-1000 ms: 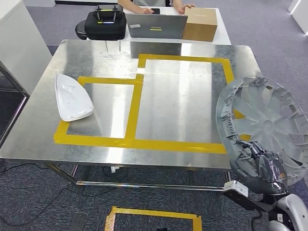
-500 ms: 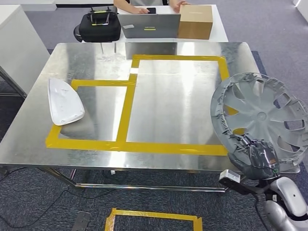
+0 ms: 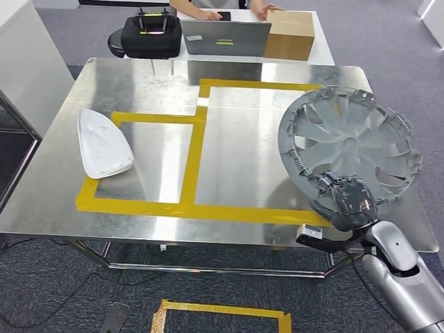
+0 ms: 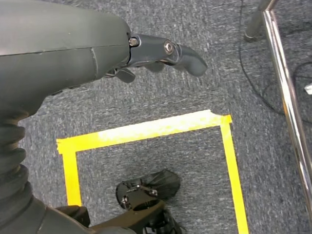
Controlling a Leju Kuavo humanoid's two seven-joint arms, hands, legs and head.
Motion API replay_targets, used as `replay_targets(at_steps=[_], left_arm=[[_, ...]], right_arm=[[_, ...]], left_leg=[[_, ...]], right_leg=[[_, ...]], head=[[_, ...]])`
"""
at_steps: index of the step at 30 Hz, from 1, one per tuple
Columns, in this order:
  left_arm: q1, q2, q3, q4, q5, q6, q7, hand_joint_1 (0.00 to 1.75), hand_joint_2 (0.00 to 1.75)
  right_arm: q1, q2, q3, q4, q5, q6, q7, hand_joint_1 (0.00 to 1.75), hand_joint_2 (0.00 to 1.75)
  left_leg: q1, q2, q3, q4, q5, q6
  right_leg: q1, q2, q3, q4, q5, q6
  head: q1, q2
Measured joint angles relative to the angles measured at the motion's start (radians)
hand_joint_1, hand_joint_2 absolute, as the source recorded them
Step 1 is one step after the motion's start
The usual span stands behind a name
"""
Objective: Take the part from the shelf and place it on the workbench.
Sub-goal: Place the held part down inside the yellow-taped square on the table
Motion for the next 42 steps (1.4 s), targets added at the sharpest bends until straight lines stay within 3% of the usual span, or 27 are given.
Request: replay_targets(at_steps=[1, 2, 5, 7, 10, 12, 14, 16, 17, 19, 21, 22, 26, 28, 30, 31, 32, 33, 35, 37, 40, 42], left_arm=[[0.0, 0.0, 0.0, 0.0, -0.001, -0.002, 0.0, 0.0, 1.75], [-0.001, -0.001, -0.001, 0.0, -0.003, -0.004, 0.0, 0.0, 1.75], [-0.005, -0.001, -0.002, 0.0, -0.006, -0.011, 0.0, 0.0, 1.75], [-0.007, 0.0, -0.003, 0.0, -0.007, -0.013, -0.001, 0.0, 1.75], [-0.005, 0.001, -0.007, 0.0, -0.007, -0.013, -0.001, 0.0, 1.75], [-0.006, 0.002, -0.008, 0.0, -0.007, -0.013, -0.001, 0.0, 1.75], [-0.006, 0.002, -0.008, 0.0, -0.007, -0.014, -0.003, 0.0, 1.75], [-0.004, 0.001, -0.009, 0.0, -0.007, -0.017, -0.008, 0.0, 1.75], [-0.003, 0.001, -0.009, 0.0, -0.007, -0.019, -0.01, 0.0, 1.75], [-0.004, 0.002, -0.009, 0.0, -0.008, -0.022, -0.011, 0.0, 0.87], [-0.006, 0.003, -0.009, 0.0, -0.005, -0.021, -0.011, 0.0, 0.0], [-0.006, 0.003, -0.009, 0.0, -0.002, -0.02, -0.01, 0.0, 0.0], [-0.002, 0.004, -0.009, 0.0, 0.01, -0.02, 0.002, 0.0, 0.0], [-0.002, 0.006, -0.008, 0.0, 0.017, -0.02, 0.007, 0.0, 0.0], [-0.001, 0.007, -0.007, 0.0, 0.023, -0.022, 0.007, 0.0, 0.0], [0.0, 0.007, -0.007, 0.0, 0.027, -0.025, 0.007, 0.0, 0.0], [0.002, 0.008, -0.007, 0.0, 0.03, -0.029, 0.007, 0.0, 0.0], [0.004, 0.008, -0.007, 0.0, 0.032, -0.032, 0.006, 0.0, 0.0], [0.006, 0.008, -0.006, 0.0, 0.034, -0.035, 0.005, 0.0, 0.0], [0.006, 0.006, -0.005, 0.0, 0.036, -0.034, 0.001, 0.0, 0.0], [0.014, 0.004, 0.0, 0.0, 0.049, -0.031, -0.013, 0.0, 0.0], [0.02, 0.002, 0.006, 0.0, 0.058, -0.028, -0.022, 0.0, 0.0]], right_arm=[[-0.027, 0.002, 0.029, 0.015, 0.014, -0.017, -0.005, 1.75, 1.75], [-0.054, 0.005, 0.056, 0.027, 0.023, -0.032, -0.008, 1.75, 1.75], [-0.14, 0.023, 0.135, 0.052, 0.041, -0.048, -0.006, 1.75, 1.75], [-0.18, 0.033, 0.179, 0.064, 0.045, -0.052, -0.002, 1.75, 1.75], [-0.205, 0.041, 0.22, 0.077, 0.046, -0.056, 0.003, 1.75, 1.75], [-0.218, 0.042, 0.234, 0.083, 0.043, -0.057, 0.006, 1.75, 1.75], [-0.231, 0.044, 0.247, 0.09, 0.04, -0.057, 0.007, 0.87, 0.87], [-0.248, 0.048, 0.266, 0.099, 0.041, -0.055, 0.008, 0.0, 0.0], [-0.26, 0.051, 0.277, 0.104, 0.042, -0.053, 0.008, 0.0, 0.0], [-0.287, 0.057, 0.295, 0.111, 0.043, -0.049, 0.012, 0.0, 0.0], [-0.309, 0.061, 0.31, 0.121, 0.042, -0.044, 0.022, 0.0, 0.0], [-0.315, 0.061, 0.316, 0.126, 0.041, -0.043, 0.026, 0.0, 0.0], [-0.312, 0.062, 0.335, 0.131, 0.034, -0.054, 0.042, 0.0, 0.0], [-0.295, 0.062, 0.341, 0.117, 0.024, -0.062, 0.06, 0.0, 0.0], [-0.257, 0.062, 0.341, 0.083, 0.002, -0.071, 0.076, 0.0, 0.0], [-0.229, 0.062, 0.338, 0.055, -0.013, -0.078, 0.08, 0.0, 0.0], [-0.199, 0.062, 0.332, 0.022, -0.028, -0.086, 0.082, 0.0, 0.0], [-0.168, 0.061, 0.324, -0.017, -0.042, -0.093, 0.081, 0.0, 0.0], [-0.109, 0.061, 0.301, -0.102, -0.068, -0.105, 0.074, 0.0, 0.0], [-0.043, 0.061, 0.272, -0.198, -0.108, -0.118, 0.049, 0.0, 0.0], [0.085, 0.079, 0.224, -0.374, -0.193, -0.176, -0.013, 0.0, 0.0], [0.17, 0.11, 0.198, -0.504, -0.245, -0.233, -0.056, 0.0, 0.0]], left_leg=[[0.0, -0.001, 0.001, 0.001, -0.001, 0.0], [0.001, -0.002, 0.002, 0.002, -0.002, -0.001], [0.003, -0.005, 0.003, 0.017, -0.013, -0.014], [0.0, -0.007, -0.006, 0.03, -0.018, -0.024], [0.0, -0.009, -0.015, 0.04, -0.024, -0.034], [0.002, -0.008, -0.039, 0.097, -0.059, -0.046], [0.006, -0.007, -0.1, 0.227, -0.118, -0.054], [0.01, -0.007, -0.151, 0.323, -0.142, -0.056], [0.01, -0.007, -0.154, 0.322, -0.125, -0.055], [0.01, -0.007, -0.11, 0.213, -0.048, -0.047], [0.007, -0.007, -0.057, 0.091, 0.0, -0.038], [0.005, -0.007, -0.045, 0.061, 0.003, -0.036], [0.008, -0.009, -0.035, 0.037, 0.0, -0.022], [0.01, -0.009, -0.03, 0.03, 0.005, -0.012], [0.007, -0.009, -0.03, 0.03, 0.006, -0.006], [0.006, -0.009, -0.03, 0.03, 0.007, -0.005], [0.004, -0.01, -0.03, 0.031, 0.007, -0.005], [0.003, -0.011, -0.029, 0.031, 0.007, -0.005], [0.001, -0.013, -0.03, 0.033, 0.007, -0.005], [-0.003, -0.014, -0.033, 0.037, 0.006, -0.01], [-0.001, -0.015, -0.036, 0.041, 0.008, -0.024], [0.002, -0.014, -0.043, 0.068, -0.028, -0.038]], right_leg=[[-0.001, 0.0, -0.017, 0.027, 0.003, 0.003], [-0.003, -0.001, -0.015, 0.015, 0.026, 0.005], [-0.009, -0.001, 0.065, -0.168, 0.127, 0.012], [-0.008, 0.0, 0.096, -0.227, 0.134, 0.001], [-0.006, -0.002, 0.099, -0.232, 0.128, -0.021], [-0.009, -0.005, 0.103, -0.234, 0.127, -0.031], [-0.008, -0.007, 0.105, -0.234, 0.125, -0.038], [-0.007, -0.005, 0.106, -0.234, 0.124, -0.04], [-0.007, -0.003, 0.108, -0.233, 0.122, -0.04], [-0.007, 0.0, 0.117, -0.234, 0.118, -0.038], [-0.003, 0.001, 0.121, -0.234, 0.114, -0.031], [-0.001, 0.0, 0.121, -0.235, 0.113, -0.027], [-0.001, -0.004, 0.115, -0.232, 0.102, -0.008], [-0.001, -0.003, 0.077, -0.156, 0.057, -0.004], [0.0, -0.003, 0.012, -0.024, 0.002, -0.002], [0.001, -0.003, -0.012, 0.021, -0.009, -0.002], [0.001, -0.003, -0.019, 0.03, -0.001, -0.002], [0.002, -0.003, -0.007, 0.0, 0.025, -0.004], [0.005, -0.004, 0.056, -0.133, 0.09, -0.013], [0.009, -0.004, 0.105, -0.226, 0.121, -0.021], [0.011, -0.005, 0.116, -0.244, 0.13, -0.032], [0.007, -0.008, 0.113, -0.248, 0.139, -0.044]], head=[[0.001, 0.0], [0.002, 0.0], [0.003, 0.0], [0.004, 0.0], [0.002, 0.0], [-0.001, 0.0], [-0.004, 0.0], [-0.003, 0.0], [-0.004, 0.0], [-0.004, 0.0], [-0.004, 0.0], [-0.003, 0.0], [-0.002, 0.0], [0.001, 0.0], [0.003, 0.0], [0.003, 0.0], [0.003, 0.0], [0.003, 0.0], [0.003, 0.0], [0.002, 0.0], [0.002, 0.0], [0.0, 0.0]])
